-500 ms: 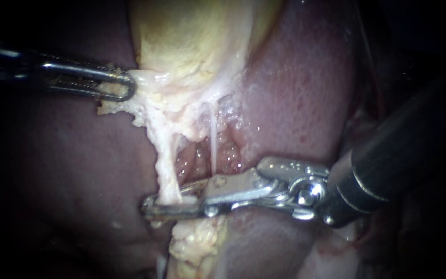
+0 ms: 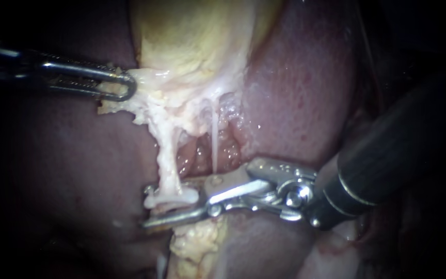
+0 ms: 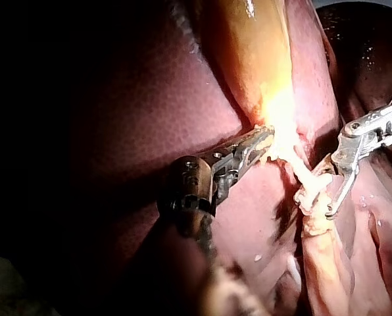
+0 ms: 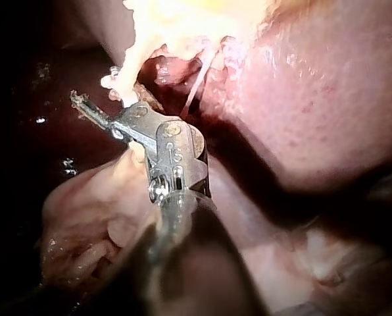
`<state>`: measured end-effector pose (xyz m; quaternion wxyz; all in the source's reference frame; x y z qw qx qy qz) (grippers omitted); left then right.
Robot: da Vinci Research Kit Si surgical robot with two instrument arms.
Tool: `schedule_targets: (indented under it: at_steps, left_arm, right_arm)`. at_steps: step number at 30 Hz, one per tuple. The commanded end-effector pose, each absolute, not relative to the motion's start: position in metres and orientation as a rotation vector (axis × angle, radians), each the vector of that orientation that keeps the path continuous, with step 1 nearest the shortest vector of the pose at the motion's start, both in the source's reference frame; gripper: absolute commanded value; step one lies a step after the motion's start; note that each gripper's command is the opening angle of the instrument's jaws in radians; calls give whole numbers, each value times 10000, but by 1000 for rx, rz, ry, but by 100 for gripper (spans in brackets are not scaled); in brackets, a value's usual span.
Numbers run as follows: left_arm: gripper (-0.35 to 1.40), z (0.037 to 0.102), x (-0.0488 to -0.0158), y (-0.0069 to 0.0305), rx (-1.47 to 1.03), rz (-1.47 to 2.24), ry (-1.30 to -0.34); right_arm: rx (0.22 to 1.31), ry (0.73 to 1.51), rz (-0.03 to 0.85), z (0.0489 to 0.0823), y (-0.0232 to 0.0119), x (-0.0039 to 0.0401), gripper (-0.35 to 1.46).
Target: Going back second clip left tube
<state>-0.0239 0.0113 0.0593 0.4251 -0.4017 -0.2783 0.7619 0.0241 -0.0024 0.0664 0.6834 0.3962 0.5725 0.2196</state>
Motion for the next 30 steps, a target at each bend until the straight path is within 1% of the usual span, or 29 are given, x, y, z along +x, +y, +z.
schedule_targets:
  at_steps: [1,3,7,10,16,24,26,28,30]
  left_arm:
    - [-35,593,-239,113,-1004,1905,-696]
    - [-35,592,-239,113,-1004,1905,-695]
    - [-35,592,-239,113,-1004,1905,-695]
    - [-35,592,-239,112,-1004,1905,-695]
    - [-35,592,-239,112,-1004,1905,-695]
    - [-35,591,-240,111,-1004,1905,-695]
    - [-35,591,-240,111,-1004,1905,-695]
    - [-35,591,-239,111,-1004,1905,-695]
    - [-35,591,-239,111,-1004,1905,-695]
  right_arm:
    - [849,1288,498,669,-23,241,48]
    - [792,1295,502,679,-20,244,49]
    - [709,1312,467,697,-12,242,50]
    - [649,1321,446,703,-6,239,50]
    - [595,1327,425,707,-3,236,50]
    - [582,1333,404,705,-2,230,50]
    - [569,1339,382,704,-3,225,50]
    - [542,1338,334,703,-3,217,50]
    - [508,1320,271,701,-3,205,50]
